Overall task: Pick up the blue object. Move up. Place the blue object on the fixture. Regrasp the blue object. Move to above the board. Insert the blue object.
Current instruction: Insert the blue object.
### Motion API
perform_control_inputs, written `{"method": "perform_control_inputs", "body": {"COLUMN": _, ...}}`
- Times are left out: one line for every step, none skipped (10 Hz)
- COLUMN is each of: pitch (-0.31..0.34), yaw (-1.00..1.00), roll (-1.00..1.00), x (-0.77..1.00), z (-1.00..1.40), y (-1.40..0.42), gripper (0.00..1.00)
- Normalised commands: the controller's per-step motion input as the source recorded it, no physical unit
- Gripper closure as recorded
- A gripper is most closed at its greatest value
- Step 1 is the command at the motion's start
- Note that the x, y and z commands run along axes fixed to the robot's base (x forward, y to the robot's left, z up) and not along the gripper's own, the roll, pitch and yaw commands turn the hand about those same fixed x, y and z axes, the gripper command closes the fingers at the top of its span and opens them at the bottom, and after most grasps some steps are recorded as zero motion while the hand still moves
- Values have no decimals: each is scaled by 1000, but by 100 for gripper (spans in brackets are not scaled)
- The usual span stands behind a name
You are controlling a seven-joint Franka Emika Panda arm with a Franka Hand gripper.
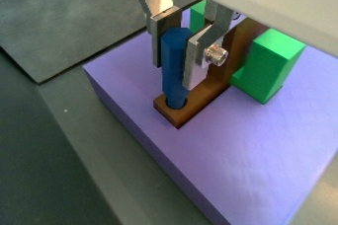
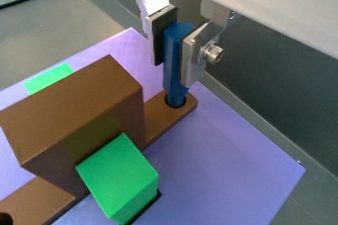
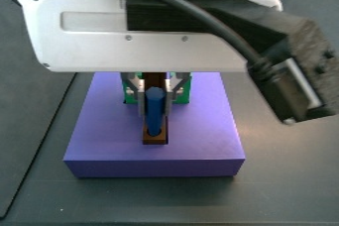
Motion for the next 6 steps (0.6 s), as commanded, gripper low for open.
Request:
{"method": "perform_control_inputs", "body": {"pitch": -19, "yaw": 0, "roll": 0, "x": 86, "z": -709, "y": 0, "gripper": 100}}
{"method": "perform_control_inputs", "body": {"pitch": -27, "yaw": 0, "roll": 0, "x": 60, "z": -783, "y": 0, "gripper": 100}}
{"method": "perform_control_inputs", "body": {"pitch": 0, "yaw": 0, "roll": 0, "x": 49, "z": -531, "y": 123, "gripper": 100}}
{"method": "perform_control_inputs", "body": {"pitch": -56, "yaw": 0, "roll": 0, "x": 0, "z": -703, "y": 0, "gripper": 100}}
{"method": "perform_control_inputs", "body": {"pitch": 0, "yaw": 0, "roll": 0, "x": 34, "z": -37, "y": 0, "gripper": 100}}
{"method": "perform_control_inputs", "body": {"pitch": 0, "yaw": 0, "roll": 0, "x": 0, "z": 0, "y": 0, "gripper": 100}}
